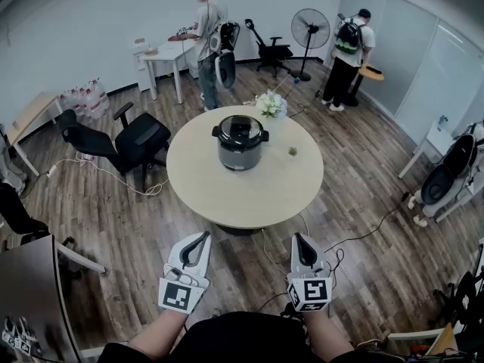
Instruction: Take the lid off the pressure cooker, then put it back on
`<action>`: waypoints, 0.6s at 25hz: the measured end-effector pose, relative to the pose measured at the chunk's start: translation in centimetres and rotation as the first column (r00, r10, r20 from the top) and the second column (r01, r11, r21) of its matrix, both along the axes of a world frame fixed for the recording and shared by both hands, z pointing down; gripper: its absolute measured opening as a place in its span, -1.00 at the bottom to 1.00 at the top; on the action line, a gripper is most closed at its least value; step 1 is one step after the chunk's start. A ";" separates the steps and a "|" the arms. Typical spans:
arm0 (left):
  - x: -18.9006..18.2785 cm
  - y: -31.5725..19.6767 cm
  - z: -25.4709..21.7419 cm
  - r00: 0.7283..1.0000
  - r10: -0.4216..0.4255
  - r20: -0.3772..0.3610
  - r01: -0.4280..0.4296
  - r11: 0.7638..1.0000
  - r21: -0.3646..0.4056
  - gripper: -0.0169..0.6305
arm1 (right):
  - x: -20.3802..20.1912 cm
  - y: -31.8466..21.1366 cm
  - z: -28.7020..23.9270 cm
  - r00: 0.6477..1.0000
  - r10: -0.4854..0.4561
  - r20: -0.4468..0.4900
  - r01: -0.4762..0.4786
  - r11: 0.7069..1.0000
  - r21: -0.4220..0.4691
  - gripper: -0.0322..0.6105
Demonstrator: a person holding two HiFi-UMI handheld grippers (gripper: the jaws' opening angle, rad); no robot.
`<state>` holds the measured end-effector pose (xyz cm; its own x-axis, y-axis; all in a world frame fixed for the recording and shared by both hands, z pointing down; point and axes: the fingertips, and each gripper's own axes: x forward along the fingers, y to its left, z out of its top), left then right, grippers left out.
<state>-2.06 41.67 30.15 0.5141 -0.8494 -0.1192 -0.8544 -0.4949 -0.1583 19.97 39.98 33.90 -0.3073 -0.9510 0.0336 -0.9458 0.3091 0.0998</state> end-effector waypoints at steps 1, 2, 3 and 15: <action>0.0 0.1 0.1 1.000 -0.001 -0.001 0.001 1.000 -0.004 -0.95 | 0.0 0.2 0.1 1.000 -0.001 0.000 0.001 1.000 -0.001 -0.88; -0.1 0.2 0.1 1.000 -0.002 -0.001 0.002 1.000 -0.008 -0.95 | -0.1 0.3 0.1 1.000 -0.001 0.001 0.001 1.000 -0.002 -0.88; -0.1 0.3 0.1 1.000 -0.002 0.001 0.002 1.000 -0.010 -0.95 | -0.1 0.4 0.2 1.000 -0.001 0.002 0.001 1.000 -0.004 -0.88; 0.1 1.0 0.5 1.000 0.009 0.008 -0.009 1.000 -0.025 -0.95 | -0.5 1.3 0.5 0.999 -0.033 0.024 0.033 0.999 -0.015 -0.88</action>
<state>-1.97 42.63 30.66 0.5224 -0.8475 -0.0942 -0.8488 -0.5063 -0.1524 19.52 41.32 34.36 -0.3395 -0.9398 0.0401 -0.9370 0.3416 0.0727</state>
